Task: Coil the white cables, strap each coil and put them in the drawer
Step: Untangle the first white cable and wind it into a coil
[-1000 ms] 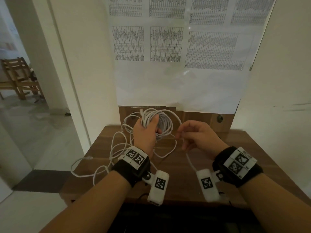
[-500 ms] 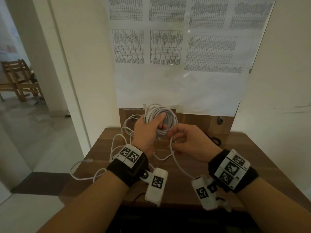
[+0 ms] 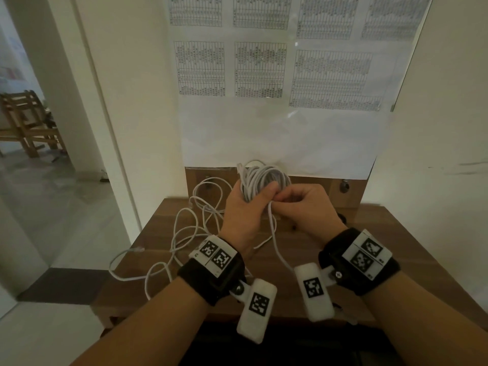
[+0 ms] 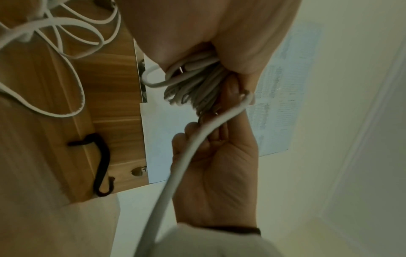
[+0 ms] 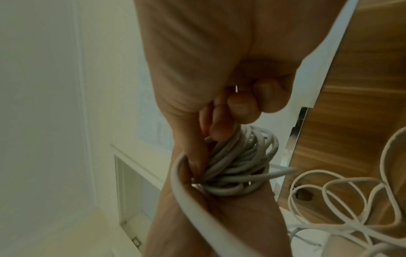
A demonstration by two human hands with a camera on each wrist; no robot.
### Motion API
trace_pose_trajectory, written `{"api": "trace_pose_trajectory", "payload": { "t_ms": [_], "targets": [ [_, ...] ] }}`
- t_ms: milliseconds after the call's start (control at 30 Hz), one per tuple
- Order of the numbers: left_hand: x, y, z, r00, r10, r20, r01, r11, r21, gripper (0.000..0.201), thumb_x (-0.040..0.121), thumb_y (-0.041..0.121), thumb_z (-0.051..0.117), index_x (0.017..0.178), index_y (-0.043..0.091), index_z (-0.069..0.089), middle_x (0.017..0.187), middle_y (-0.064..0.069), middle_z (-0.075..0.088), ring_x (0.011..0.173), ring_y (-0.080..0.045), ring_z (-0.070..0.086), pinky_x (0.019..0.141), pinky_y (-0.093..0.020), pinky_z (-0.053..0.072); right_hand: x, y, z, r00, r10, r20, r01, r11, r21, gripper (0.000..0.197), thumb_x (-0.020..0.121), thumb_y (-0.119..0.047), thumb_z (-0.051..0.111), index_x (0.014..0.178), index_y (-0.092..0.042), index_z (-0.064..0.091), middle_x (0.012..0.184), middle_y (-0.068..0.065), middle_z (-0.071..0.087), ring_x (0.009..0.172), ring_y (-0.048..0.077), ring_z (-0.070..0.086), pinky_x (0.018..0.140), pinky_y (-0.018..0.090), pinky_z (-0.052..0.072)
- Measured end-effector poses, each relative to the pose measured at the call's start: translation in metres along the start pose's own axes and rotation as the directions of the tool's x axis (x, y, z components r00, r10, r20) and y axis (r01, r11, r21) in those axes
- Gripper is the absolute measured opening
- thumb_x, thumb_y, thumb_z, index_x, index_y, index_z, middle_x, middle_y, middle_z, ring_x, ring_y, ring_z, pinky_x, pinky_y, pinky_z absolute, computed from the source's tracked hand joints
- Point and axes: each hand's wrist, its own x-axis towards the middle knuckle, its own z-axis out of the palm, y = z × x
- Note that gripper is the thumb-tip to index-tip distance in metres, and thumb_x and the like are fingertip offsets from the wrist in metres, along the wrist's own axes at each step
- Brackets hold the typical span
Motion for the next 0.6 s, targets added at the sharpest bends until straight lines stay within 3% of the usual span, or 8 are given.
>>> {"api": "trace_pose_trajectory", "payload": {
  "t_ms": [67, 200, 333, 433, 467, 533, 600],
  "targets": [
    [0.002, 0.002, 0.002, 1.0, 0.014, 0.006, -0.014, 1.0, -0.003, 0.032, 0.091, 0.006, 0.068, 0.122, 0.001, 0.061, 0.106, -0.015, 0.073, 0.096, -0.023, 0.072, 0.079, -0.029, 0.057, 0.003, 0.0, -0.001, 0.999, 0.041, -0.013, -0.04, 0.995, 0.087, 0.016, 0.084, 0.005, 0.073, 0.075, -0.007, 0.068, 0.057, -0.002, 0.066, 0.047, 0.002, 0.057, 0.049, 0.015, 0.045],
    [0.007, -0.004, 0.001, 1.0, 0.024, -0.011, -0.023, 0.996, 0.088, 0.033, 0.091, 0.005, 0.07, 0.122, 0.003, 0.059, 0.114, -0.017, 0.07, 0.1, -0.022, 0.072, 0.082, -0.03, 0.058, 0.007, -0.001, -0.005, 0.999, 0.045, 0.005, -0.045, 0.996, 0.079, 0.013, 0.086, 0.011, 0.065, 0.082, -0.002, 0.066, 0.064, 0.012, 0.062, 0.043, 0.006, 0.051, 0.045, 0.019, 0.043],
    [0.005, -0.016, 0.002, 1.0, 0.012, -0.005, -0.011, 0.969, 0.247, 0.04, 0.095, 0.017, 0.068, 0.131, 0.007, 0.053, 0.118, -0.008, 0.069, 0.107, -0.014, 0.068, 0.089, -0.029, 0.057, 0.008, 0.006, -0.002, 0.999, 0.019, -0.035, -0.022, 0.996, -0.083, 0.026, 0.085, 0.011, 0.06, 0.069, -0.009, 0.063, 0.048, -0.01, 0.056, 0.044, -0.001, 0.049, 0.049, 0.014, 0.041],
    [0.006, -0.018, -0.001, 1.0, 0.018, 0.0, -0.017, 0.933, 0.359, 0.037, 0.096, 0.026, 0.067, 0.126, 0.01, 0.053, 0.107, 0.003, 0.067, 0.091, 0.004, 0.066, 0.077, -0.016, 0.053, 0.009, 0.01, -0.004, 0.998, 0.017, -0.053, -0.025, 0.989, -0.149, 0.029, 0.084, 0.007, 0.063, 0.067, -0.016, 0.064, 0.05, -0.012, 0.058, 0.046, -0.003, 0.051, 0.051, 0.013, 0.041],
    [0.007, -0.017, -0.002, 1.0, 0.014, 0.015, -0.019, 0.916, 0.4, 0.037, 0.096, 0.03, 0.067, 0.125, 0.011, 0.054, 0.104, 0.004, 0.067, 0.087, 0.004, 0.066, 0.074, -0.017, 0.053, 0.01, 0.011, -0.006, 0.997, 0.028, -0.069, -0.037, 0.989, -0.145, 0.029, 0.084, 0.007, 0.063, 0.068, -0.017, 0.065, 0.053, -0.011, 0.06, 0.046, -0.004, 0.052, 0.051, 0.012, 0.042],
    [0.01, -0.017, -0.005, 0.996, -0.037, 0.081, -0.005, 0.883, 0.469, 0.032, 0.095, 0.036, 0.065, 0.118, 0.014, 0.061, 0.1, -0.003, 0.071, 0.085, -0.009, 0.069, 0.072, -0.029, 0.056, 0.014, 0.012, -0.009, 0.993, 0.057, -0.099, -0.07, 0.989, -0.13, 0.026, 0.085, 0.007, 0.061, 0.071, -0.014, 0.066, 0.06, -0.001, 0.062, 0.047, -0.003, 0.054, 0.05, 0.013, 0.043],
    [0.01, -0.017, -0.004, 0.987, -0.082, 0.138, 0.006, 0.878, 0.478, 0.036, 0.091, 0.044, 0.068, 0.115, 0.018, 0.066, 0.104, -0.01, 0.074, 0.092, -0.021, 0.072, 0.083, -0.042, 0.059, 0.018, 0.012, -0.011, 0.989, 0.086, -0.123, -0.099, 0.989, -0.108, 0.025, 0.086, 0.008, 0.059, 0.074, -0.012, 0.067, 0.063, 0.004, 0.063, 0.047, 0.0, 0.056, 0.049, 0.016, 0.046]
  ]
}}
